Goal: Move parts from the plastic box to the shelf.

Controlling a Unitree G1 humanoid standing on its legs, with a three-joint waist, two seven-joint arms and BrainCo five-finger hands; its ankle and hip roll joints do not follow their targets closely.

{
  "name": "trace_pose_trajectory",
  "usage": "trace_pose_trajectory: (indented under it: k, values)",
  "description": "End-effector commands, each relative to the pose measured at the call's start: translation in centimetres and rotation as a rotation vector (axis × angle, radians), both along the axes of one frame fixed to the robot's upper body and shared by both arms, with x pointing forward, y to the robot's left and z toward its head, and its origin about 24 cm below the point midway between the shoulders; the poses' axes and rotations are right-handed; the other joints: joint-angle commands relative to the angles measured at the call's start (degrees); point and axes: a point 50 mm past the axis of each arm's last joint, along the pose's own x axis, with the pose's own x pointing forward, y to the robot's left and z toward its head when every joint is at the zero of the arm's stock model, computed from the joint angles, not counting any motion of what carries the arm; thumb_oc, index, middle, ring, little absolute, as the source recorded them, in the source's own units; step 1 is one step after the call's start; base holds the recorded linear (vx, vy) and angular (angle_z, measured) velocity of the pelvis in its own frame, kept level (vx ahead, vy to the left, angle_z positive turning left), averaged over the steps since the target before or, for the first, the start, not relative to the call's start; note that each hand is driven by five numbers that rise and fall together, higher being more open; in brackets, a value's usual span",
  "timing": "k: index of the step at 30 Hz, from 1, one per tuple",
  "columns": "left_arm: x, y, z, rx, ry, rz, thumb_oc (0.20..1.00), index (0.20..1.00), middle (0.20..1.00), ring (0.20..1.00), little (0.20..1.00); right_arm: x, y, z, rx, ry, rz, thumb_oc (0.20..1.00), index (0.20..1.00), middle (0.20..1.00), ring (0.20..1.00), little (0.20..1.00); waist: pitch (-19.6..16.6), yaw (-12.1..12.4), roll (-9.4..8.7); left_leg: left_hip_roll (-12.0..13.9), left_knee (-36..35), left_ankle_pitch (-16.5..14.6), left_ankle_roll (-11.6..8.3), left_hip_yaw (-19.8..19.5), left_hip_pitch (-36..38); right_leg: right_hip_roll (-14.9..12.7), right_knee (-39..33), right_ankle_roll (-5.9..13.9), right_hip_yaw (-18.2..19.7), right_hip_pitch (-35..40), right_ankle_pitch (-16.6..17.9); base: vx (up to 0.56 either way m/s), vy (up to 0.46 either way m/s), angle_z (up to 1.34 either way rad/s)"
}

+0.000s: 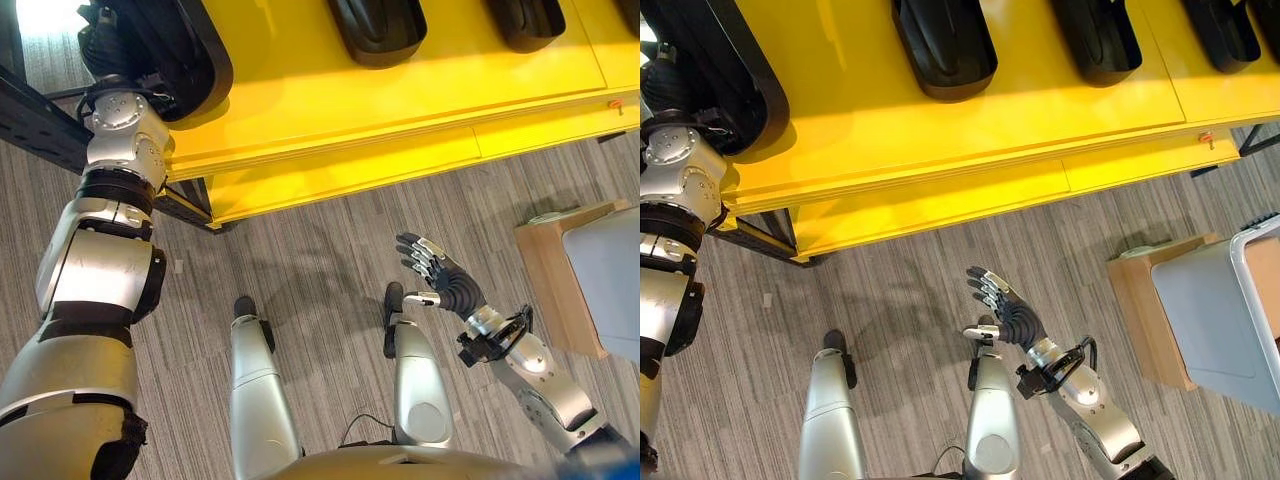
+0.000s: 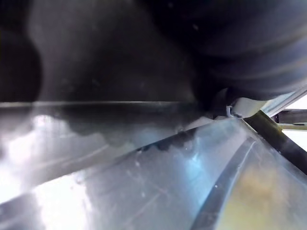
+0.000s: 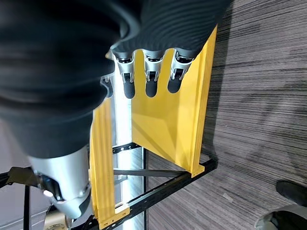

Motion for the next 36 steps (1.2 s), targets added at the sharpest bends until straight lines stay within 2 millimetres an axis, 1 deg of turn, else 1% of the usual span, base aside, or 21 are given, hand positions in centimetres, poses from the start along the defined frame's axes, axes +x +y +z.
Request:
trace_pose_trajectory:
  k: [1,2,4,5,13,14,15,21,25,28,33,34,35,36]
  values:
    - [-1.3,0.9,4.6,-0.028,-0.174,0.026,0.2,0.2,0.2,0.2,0.2,0.5,-1.5,1.7,0.02,-0.07,-0.038,1.0,1.0,1.0,1.0,1.0,-3.27,-0.25,1.53,2.62,-7.92,6.35,-2.08,1.18,2.68,-2.8,9.54,2.32,3.23,0.71,-5.65,0.02,0.02,-0.07]
    - [-1.3,0.9,4.6,-0.031,-0.178,0.023,0.2,0.2,0.2,0.2,0.2,0.5,-1.5,1.7,0.022,-0.069,-0.039,1.0,1.0,1.0,1.0,1.0,-3.11,-0.28,1.48,2.38,-8.15,7.8,-1.64,1.34,2.02,-2.91,9.08,2.08,3.38,0.07,-4.29,-0.06,0.05,-0.09]
    - [-1.3,1.0,4.7,-0.018,-0.173,0.027,0.2,0.2,0.2,0.2,0.2,0.6,-1.5,1.8,0.014,-0.074,-0.033,1.0,1.0,1.0,1.0,1.0,-3.28,-0.39,1.37,2.31,-7.47,7.38,-1.37,1.5,1.64,-2.87,8.91,2.09,3.83,-0.42,-3.97,0.03,0.035,-0.1]
    - [-1.3,1.1,4.7,-0.009,-0.163,0.031,0.2,0.2,0.2,0.2,0.2,0.5,-1.4,1.7,0.015,-0.069,-0.025,1.0,1.0,1.0,1.0,1.0,-3.49,-0.36,1.37,2.6,-6.7,5.33,-1.61,1.49,2.19,-2.67,9.18,2.35,4.05,0.08,-5.36,0.1,0.003,-0.04]
    - [-1.4,1.0,5.3,0.001,-0.176,0.032,0.2,0.2,0.2,0.2,0.2,0.2,-1.4,1.4,0.025,-0.046,-0.013,1.0,1.0,1.0,1.0,1.0,-4.02,-0.7,1.61,2.74,-5.6,4.7,-1.36,1.91,1.27,-2.69,9.43,2.42,4.54,-1.3,-5.32,0.01,0.013,-0.04]
    - [-1.4,1.1,5.4,0.002,-0.175,0.032,0.457,0.457,0.457,0.457,0.457,0.2,-1.4,1.3,0.026,-0.04,-0.008,1.0,1.0,1.0,1.0,1.0,-4.15,-0.71,1.65,2.75,-5.61,4.68,-1.36,1.97,1.22,-2.66,9.46,2.4,4.64,-1.49,-5.35,0.0,0.017,-0.07]
    - [-1.4,1.0,5.5,0.001,-0.176,0.032,1.0,1.0,1.0,1.0,1.0,0.2,-1.4,1.4,0.027,-0.038,-0.004,1.0,1.0,1.0,1.0,1.0,-4.19,-0.7,1.76,2.7,-5.53,4.65,-1.34,1.95,1.15,-2.64,9.59,2.42,4.74,-1.69,-5.34,-0.01,0.018,-0.08]
    - [-1.6,1.3,5.9,0.016,-0.171,0.045,1.0,1.0,1.0,1.0,1.0,-0.1,-1.6,1.1,0.014,-0.02,0.005,1.0,1.0,1.0,1.0,1.0,-4.42,-0.65,2.17,2.74,-5.11,4.48,-1.32,2.08,1.02,-2.67,10.19,2.44,5.03,-2.22,-5.56,-0.01,0.007,-0.04]
    - [-1.7,1.3,6.2,0.011,-0.182,0.049,1.0,1.0,1.0,1.0,1.0,-0.1,-1.7,1.4,0.007,-0.033,0.007,1.0,1.0,1.0,1.0,1.0,-4.37,-0.58,2.34,2.79,-5.23,4.62,-1.42,1.95,1.1,-2.6,10.37,2.46,5.15,-2.31,-5.62,-0.01,-0.001,0.0]
    - [-1.9,1.6,6.6,0.01,-0.195,0.056,1.0,1.0,1.0,1.0,1.0,0.1,-1.9,1.5,-0.01,-0.046,0.005,1.0,1.0,1.0,1.0,1.0,-4.41,-0.44,2.5,2.83,-5.45,4.81,-1.54,1.83,1.36,-2.53,10.68,2.42,5.25,-2.26,-5.68,-0.04,-0.007,-0.01]
    - [-2.3,1.8,7.5,0.014,-0.226,0.061,1.0,1.0,1.0,1.0,1.0,0.2,-1.7,1.6,-0.004,-0.048,0.013,1.0,1.0,1.0,1.0,1.0,-4.25,0.01,2.78,2.88,-5.43,5.01,-1.7,1.82,1.88,-2.37,11.06,2.34,5.12,-1.89,-5.76,-0.06,-0.014,-0.01]
    - [-2.6,1.9,8.2,0.033,-0.239,0.066,1.0,1.0,1.0,1.0,1.0,0.2,-1.8,1.6,-0.007,-0.049,0.013,1.0,1.0,1.0,1.0,1.0,-4.26,0.14,2.96,2.63,-6.07,6.84,-1.35,1.8,1.66,-2.55,10.76,2.0,4.96,-2.13,-4.45,-0.05,-0.024,0.01]
    - [-2.7,1.9,8.4,0.04,-0.242,0.066,1.0,1.0,1.0,1.0,1.0,0.2,-1.9,1.6,-0.009,-0.047,0.013,1.0,1.0,1.0,1.0,1.0,-4.62,0.16,3.13,2.85,-5.96,5.4,-1.8,1.72,2.37,-2.49,11.12,2.26,4.96,-1.49,-5.78,-0.13,-0.014,0.01]
    - [-2.8,1.8,8.7,0.047,-0.251,0.066,1.0,1.0,1.0,1.0,1.0,0.2,-2.0,1.6,-0.013,-0.048,0.009,1.0,1.0,1.0,1.0,1.0,-4.42,0.2,3.22,2.61,-6.51,7.1,-1.53,1.82,2.07,-2.65,10.76,2.02,4.85,-1.78,-4.55,-0.03,-0.016,0.06]
